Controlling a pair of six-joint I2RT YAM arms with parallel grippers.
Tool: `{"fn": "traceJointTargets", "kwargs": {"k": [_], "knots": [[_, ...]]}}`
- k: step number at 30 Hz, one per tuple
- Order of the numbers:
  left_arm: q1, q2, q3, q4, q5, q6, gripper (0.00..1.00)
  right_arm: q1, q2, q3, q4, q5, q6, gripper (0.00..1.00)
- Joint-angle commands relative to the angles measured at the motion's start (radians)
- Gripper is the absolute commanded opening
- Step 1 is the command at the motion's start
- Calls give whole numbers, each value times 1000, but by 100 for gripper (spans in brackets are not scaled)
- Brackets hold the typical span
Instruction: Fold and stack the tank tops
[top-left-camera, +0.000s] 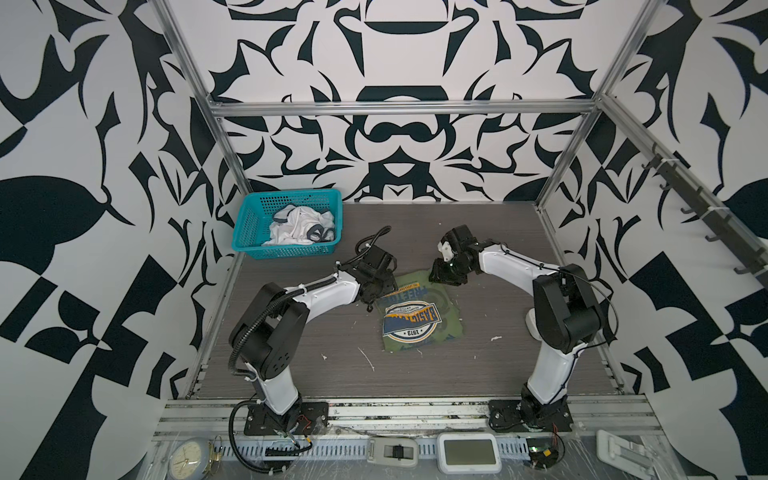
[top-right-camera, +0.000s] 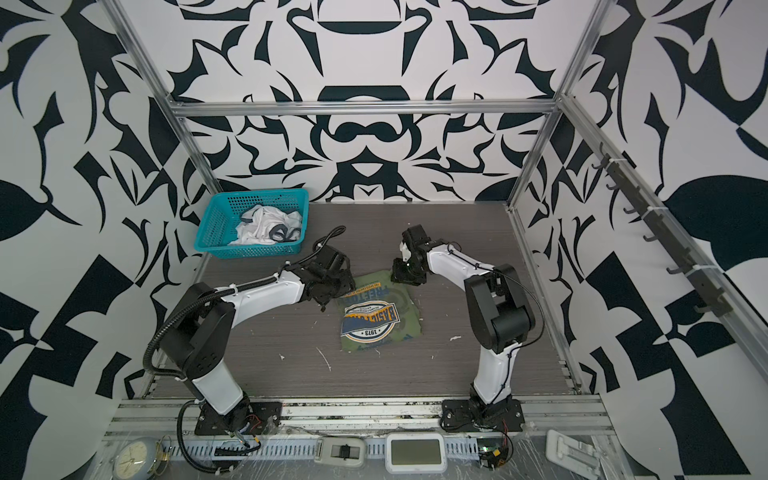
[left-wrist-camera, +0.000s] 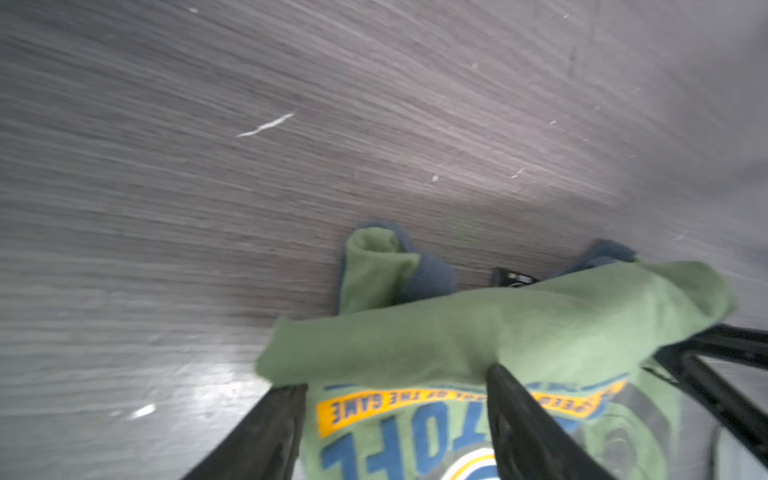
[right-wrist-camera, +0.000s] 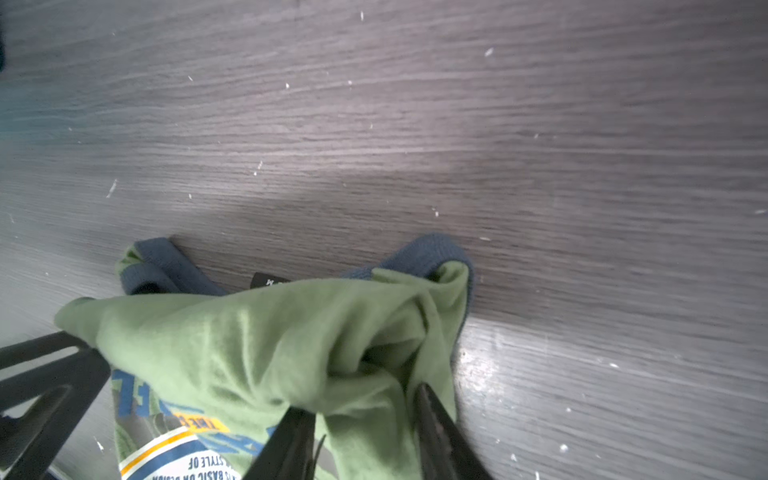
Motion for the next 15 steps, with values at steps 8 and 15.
{"fn": "traceJointTargets", "kwargs": {"k": [8,15], "knots": [[28,-53,-62,-15,-2,11,70,5,-15,34,-11,57,-11,22],[32,18,-24,21,43,23,60,11,-43,21,-6,62,-9,4]]}}
